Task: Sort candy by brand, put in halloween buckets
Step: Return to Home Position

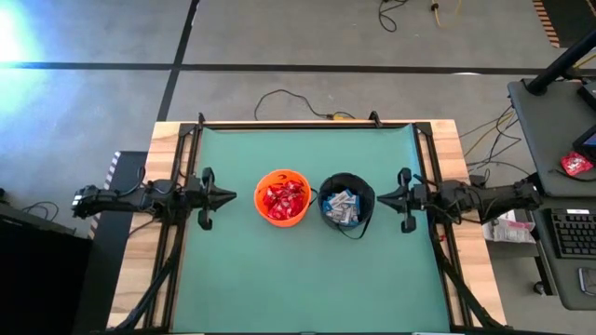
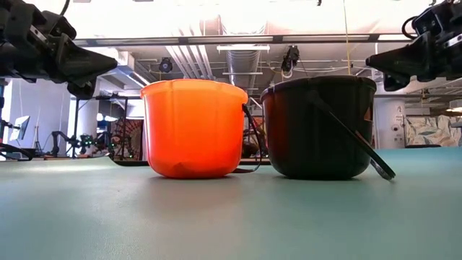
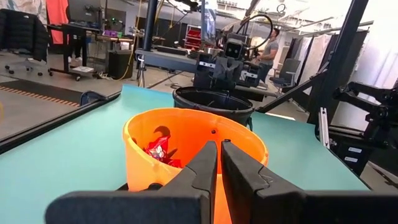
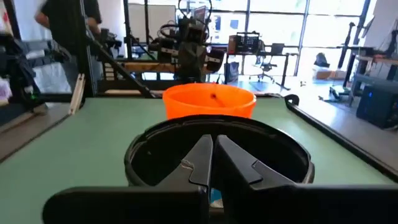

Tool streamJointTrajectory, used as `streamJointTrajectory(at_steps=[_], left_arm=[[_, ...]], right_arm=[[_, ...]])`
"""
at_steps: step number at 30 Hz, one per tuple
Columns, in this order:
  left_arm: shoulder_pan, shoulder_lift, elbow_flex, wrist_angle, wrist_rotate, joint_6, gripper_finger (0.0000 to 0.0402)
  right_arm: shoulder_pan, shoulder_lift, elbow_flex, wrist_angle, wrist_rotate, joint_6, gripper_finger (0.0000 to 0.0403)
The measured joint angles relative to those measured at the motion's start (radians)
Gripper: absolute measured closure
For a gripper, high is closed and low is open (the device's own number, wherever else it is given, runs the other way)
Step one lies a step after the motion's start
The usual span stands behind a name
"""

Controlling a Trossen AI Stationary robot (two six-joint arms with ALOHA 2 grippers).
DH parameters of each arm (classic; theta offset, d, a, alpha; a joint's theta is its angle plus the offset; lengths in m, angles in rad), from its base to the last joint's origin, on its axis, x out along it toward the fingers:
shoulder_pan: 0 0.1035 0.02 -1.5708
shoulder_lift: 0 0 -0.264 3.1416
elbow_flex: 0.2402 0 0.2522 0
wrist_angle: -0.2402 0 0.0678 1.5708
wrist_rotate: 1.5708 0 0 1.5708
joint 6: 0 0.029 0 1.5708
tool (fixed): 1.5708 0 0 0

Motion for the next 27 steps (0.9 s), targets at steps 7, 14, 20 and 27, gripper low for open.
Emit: streamJointTrajectory(at_steps=[7, 14, 20, 27], left_arm=[[0.000, 0.003, 0.000, 0.000, 0.000, 0.000, 0.0395], [0.000, 0.004, 0.000, 0.001, 0.000, 0.000, 0.0395], [0.000, 0.004, 0.000, 0.001, 0.000, 0.000, 0.0395], [0.000, 0.004, 0.000, 0.001, 0.000, 0.000, 0.0395]], right_arm=[[0.000, 0.001, 0.000, 0.000, 0.000, 0.072, 0.0390], [0.000, 0.001, 0.000, -0.001, 0.000, 0.075, 0.0390], [0.000, 0.001, 0.000, -0.001, 0.000, 0.075, 0.0390], [0.000, 0.001, 0.000, -0.001, 0.000, 0.075, 0.0390]])
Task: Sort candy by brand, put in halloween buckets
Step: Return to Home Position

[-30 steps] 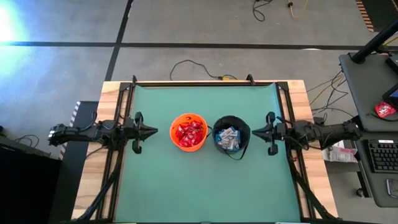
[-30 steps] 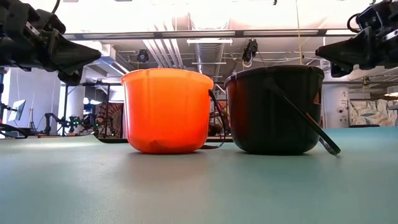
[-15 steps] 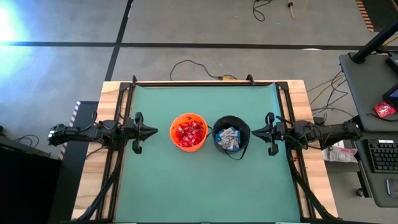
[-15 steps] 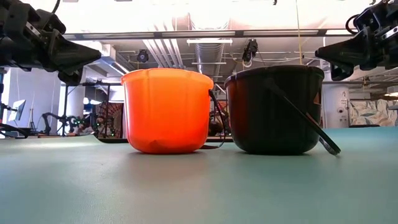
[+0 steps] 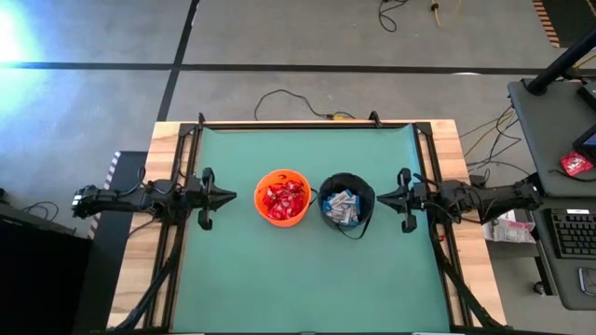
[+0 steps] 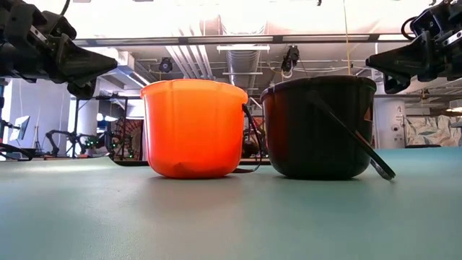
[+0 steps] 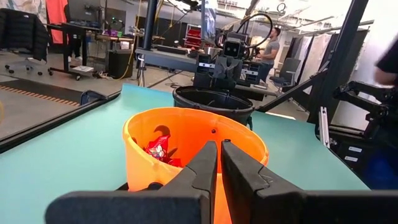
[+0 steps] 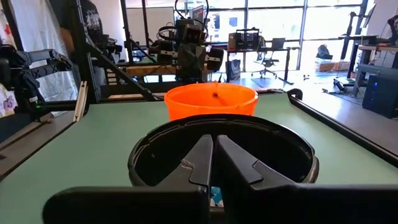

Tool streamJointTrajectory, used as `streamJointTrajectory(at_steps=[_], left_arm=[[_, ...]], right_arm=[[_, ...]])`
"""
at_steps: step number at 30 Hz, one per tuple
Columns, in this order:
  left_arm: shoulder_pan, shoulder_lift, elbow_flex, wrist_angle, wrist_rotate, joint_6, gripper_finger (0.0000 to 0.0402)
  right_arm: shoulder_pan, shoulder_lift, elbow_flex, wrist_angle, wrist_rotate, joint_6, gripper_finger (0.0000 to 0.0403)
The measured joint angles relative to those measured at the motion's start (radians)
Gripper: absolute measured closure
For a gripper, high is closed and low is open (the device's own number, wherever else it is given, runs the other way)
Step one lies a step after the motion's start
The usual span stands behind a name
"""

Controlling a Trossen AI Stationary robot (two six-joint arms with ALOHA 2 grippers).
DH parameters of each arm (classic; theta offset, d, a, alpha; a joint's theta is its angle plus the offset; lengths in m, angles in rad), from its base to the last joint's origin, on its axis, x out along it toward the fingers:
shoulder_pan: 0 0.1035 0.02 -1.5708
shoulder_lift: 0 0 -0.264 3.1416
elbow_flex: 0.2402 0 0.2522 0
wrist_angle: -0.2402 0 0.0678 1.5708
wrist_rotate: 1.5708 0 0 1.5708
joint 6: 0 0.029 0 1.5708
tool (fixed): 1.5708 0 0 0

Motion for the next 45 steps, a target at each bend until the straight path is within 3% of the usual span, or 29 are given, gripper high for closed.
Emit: streamJointTrajectory(at_steps=[23, 29, 45], left_arm=[[0.000, 0.000, 0.000, 0.000, 0.000, 0.000, 0.0395], [0.000, 0.000, 0.000, 0.000, 0.000, 0.000, 0.0395], [0.000, 0.000, 0.000, 0.000, 0.000, 0.000, 0.0395]], right_arm=[[0.000, 0.000, 0.000, -0.001, 0.000, 0.000, 0.0390], [-0.080, 0.001, 0.000, -0.003, -0.025, 0.000, 0.0390], [-0.083, 0.001, 0.000, -0.003, -0.026, 0.000, 0.0390]])
